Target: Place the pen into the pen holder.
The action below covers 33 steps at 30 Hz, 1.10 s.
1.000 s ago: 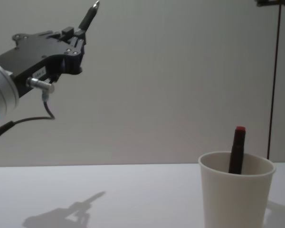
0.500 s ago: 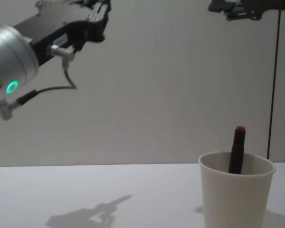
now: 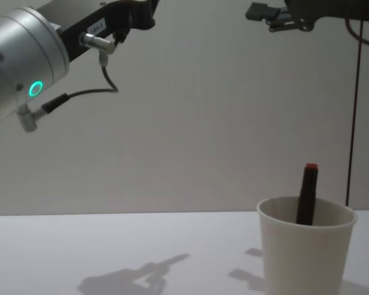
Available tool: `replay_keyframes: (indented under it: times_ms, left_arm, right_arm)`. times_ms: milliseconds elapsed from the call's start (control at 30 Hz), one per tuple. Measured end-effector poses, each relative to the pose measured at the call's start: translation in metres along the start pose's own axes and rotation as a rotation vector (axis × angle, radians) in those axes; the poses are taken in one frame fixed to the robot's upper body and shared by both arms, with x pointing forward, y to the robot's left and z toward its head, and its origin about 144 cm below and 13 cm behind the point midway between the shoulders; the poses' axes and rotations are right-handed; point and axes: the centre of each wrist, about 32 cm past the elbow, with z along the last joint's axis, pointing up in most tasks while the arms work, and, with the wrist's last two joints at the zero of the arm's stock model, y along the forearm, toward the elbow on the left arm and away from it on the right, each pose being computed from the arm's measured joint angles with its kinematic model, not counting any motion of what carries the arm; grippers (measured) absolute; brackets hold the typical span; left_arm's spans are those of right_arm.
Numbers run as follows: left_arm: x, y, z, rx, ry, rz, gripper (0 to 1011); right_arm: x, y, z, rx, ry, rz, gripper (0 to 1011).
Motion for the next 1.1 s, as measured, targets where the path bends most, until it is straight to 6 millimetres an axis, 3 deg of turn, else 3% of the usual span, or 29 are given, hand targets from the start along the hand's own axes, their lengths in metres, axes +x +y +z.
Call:
replay_keyframes:
  times_ms: [600, 1100]
  left_arm:
    - [0.000, -0.006, 0.002, -0.018, 0.002, -0.013, 132]
    - [0.000, -0.007, 0.002, -0.022, 0.002, -0.016, 132]
  right_arm:
    - [-0.002, 0.006, -0.004, 0.000, 0.004, 0.019, 1002]
    - [-0.007, 0.033, -0.004, 0.007, -0.077, 0.114, 1002]
